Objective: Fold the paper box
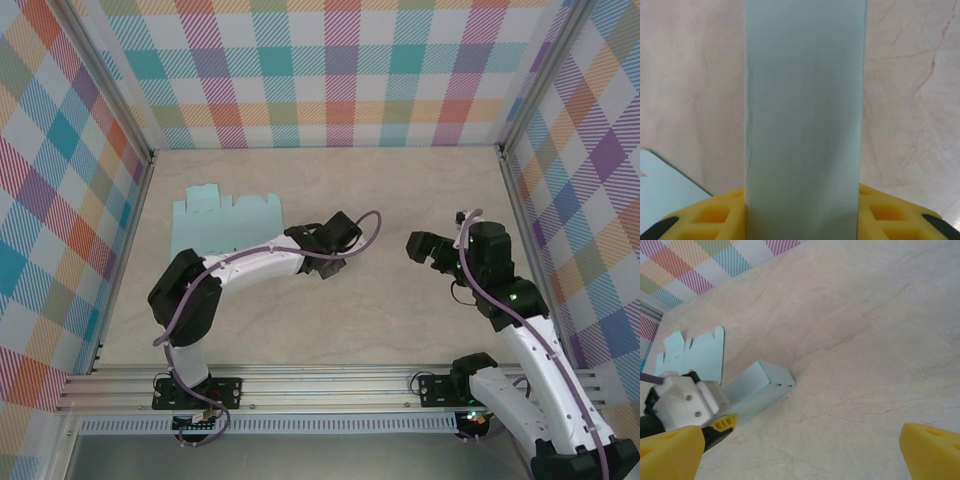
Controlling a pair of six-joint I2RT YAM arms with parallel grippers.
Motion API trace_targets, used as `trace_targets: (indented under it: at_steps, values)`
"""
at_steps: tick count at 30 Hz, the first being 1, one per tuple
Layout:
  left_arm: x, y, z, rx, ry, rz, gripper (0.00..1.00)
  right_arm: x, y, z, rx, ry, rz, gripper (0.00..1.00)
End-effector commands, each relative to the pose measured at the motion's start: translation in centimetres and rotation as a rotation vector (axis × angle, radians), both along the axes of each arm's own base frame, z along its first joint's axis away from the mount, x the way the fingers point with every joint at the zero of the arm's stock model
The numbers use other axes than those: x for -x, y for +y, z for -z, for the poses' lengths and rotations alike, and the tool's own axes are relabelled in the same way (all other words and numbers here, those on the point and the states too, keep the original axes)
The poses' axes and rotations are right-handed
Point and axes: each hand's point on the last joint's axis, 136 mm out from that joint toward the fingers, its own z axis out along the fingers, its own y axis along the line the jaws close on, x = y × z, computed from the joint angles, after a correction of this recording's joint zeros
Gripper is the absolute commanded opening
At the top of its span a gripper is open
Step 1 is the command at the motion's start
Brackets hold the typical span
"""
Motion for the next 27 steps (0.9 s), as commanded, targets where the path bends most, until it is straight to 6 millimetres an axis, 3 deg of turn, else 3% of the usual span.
trace_targets:
  at_steps: [1,8,14,21,27]
  values:
    - [-3.1,-3.1,-2.4,0.014,-0.200,0.110,0.36,0.4,-1.0,-1.8,0.027,-0.095,0.024,1.00]
    - [-7.2,-10.2,-3.4,0.079,-0.389,0.298,0.37,2.4,-3.7,-4.5,0.060,-0.238,0.129,1.00]
    - [-9.1,-14.6,-2.3,0.106,-0.476,0.417,0.40,4.3,-5.5,-6.5,0.052,-0.329,0.205,1.00]
    - [-9.0,-16.5,1.3,0.071,-0.415,0.515,0.43,4.2,-5.7,-6.0,0.047,-0.297,0.224,1.00]
    - [-8.4,-16.0,1.9,0.063,-0.377,0.515,0.61,3.7,-5.2,-6.1,0.018,-0.280,0.216,1.00]
